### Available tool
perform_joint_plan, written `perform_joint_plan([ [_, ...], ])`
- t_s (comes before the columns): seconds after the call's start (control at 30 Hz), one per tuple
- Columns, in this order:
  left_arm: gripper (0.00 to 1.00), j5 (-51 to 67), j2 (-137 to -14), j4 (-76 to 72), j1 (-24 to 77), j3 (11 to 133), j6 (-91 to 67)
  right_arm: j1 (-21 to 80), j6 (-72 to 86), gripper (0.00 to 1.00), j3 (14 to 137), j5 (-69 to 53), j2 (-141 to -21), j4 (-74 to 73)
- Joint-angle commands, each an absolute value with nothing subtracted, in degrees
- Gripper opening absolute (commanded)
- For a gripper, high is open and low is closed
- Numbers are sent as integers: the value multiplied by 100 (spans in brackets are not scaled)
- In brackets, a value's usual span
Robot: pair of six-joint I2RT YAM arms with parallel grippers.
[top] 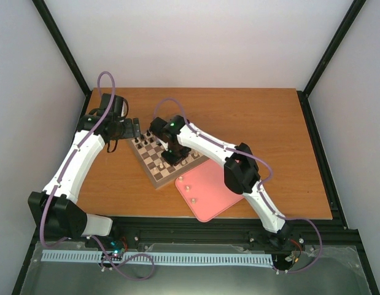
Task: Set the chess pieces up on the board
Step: Place the chess piece on the chessboard.
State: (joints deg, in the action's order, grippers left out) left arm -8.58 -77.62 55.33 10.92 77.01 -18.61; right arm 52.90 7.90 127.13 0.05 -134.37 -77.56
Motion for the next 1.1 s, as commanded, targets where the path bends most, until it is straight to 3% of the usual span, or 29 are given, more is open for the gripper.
perform_joint_plan([
  [0.0,100,-910,-7638,5471,1055,7726,-1846,5309,800,20,12885,106,-13565,-7717],
  [1.07,100,-870,-7667,5455,1055,7723,-1837,5282,738,21,12973,209,-13808,-7592],
])
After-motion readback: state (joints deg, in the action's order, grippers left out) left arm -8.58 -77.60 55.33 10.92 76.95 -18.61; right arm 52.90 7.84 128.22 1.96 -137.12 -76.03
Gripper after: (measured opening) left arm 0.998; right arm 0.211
